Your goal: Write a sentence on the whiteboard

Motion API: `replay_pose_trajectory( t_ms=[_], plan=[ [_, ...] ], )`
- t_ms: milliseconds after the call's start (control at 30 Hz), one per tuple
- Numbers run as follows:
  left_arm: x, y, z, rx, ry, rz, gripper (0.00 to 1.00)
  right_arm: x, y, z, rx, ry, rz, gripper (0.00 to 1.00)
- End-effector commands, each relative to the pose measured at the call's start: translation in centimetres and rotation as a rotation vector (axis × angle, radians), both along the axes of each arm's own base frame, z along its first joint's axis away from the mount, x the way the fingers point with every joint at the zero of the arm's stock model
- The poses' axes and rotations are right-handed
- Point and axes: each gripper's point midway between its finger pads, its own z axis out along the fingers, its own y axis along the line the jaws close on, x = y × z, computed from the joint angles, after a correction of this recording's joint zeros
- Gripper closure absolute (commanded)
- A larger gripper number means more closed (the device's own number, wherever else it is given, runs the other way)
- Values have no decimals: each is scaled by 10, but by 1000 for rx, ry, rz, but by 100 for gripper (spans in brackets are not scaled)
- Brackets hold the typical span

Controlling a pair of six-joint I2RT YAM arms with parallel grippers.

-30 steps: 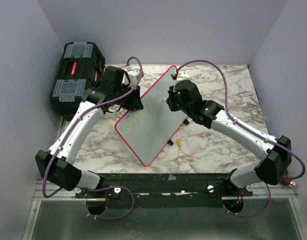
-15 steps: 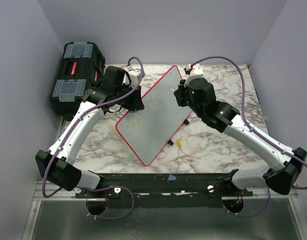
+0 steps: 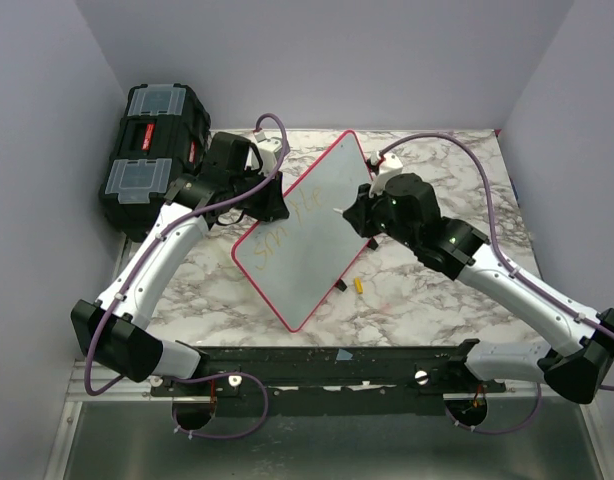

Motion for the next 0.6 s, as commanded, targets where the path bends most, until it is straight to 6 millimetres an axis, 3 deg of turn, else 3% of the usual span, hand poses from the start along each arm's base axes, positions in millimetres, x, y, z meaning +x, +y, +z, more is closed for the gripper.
replay_pose_trajectory(
  t_ms=[0, 367, 567],
  plan=[
    [14, 7, 0, 44, -101, 3, 100, -26, 13, -16, 27, 75, 133, 99],
    [31, 14, -16, 55, -63, 32, 100, -50, 28, -31, 18, 96, 207, 99],
    [41, 32, -24, 57, -52, 74, 100, -54, 32, -33, -2, 85, 218, 99]
  ],
)
